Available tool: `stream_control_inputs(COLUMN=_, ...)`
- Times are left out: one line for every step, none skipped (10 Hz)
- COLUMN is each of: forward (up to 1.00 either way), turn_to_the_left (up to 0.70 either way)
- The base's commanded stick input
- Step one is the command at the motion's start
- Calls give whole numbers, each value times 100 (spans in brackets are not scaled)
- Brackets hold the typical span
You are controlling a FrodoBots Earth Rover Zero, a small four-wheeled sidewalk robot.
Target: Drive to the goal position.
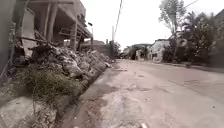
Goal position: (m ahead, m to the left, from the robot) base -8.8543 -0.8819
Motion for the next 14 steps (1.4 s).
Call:
stream_control_inputs(forward=6, turn_to_the_left=0)
stream_control_inputs(forward=6, turn_to_the_left=0)
stream_control_inputs(forward=6, turn_to_the_left=0)
stream_control_inputs(forward=6, turn_to_the_left=0)
stream_control_inputs(forward=6, turn_to_the_left=0)
stream_control_inputs(forward=6, turn_to_the_left=0)
stream_control_inputs(forward=6, turn_to_the_left=0)
stream_control_inputs(forward=6, turn_to_the_left=0)
stream_control_inputs(forward=6, turn_to_the_left=0)
stream_control_inputs(forward=6, turn_to_the_left=0)
stream_control_inputs(forward=6, turn_to_the_left=0)
stream_control_inputs(forward=6, turn_to_the_left=0)
stream_control_inputs(forward=6, turn_to_the_left=0)
stream_control_inputs(forward=6, turn_to_the_left=0)
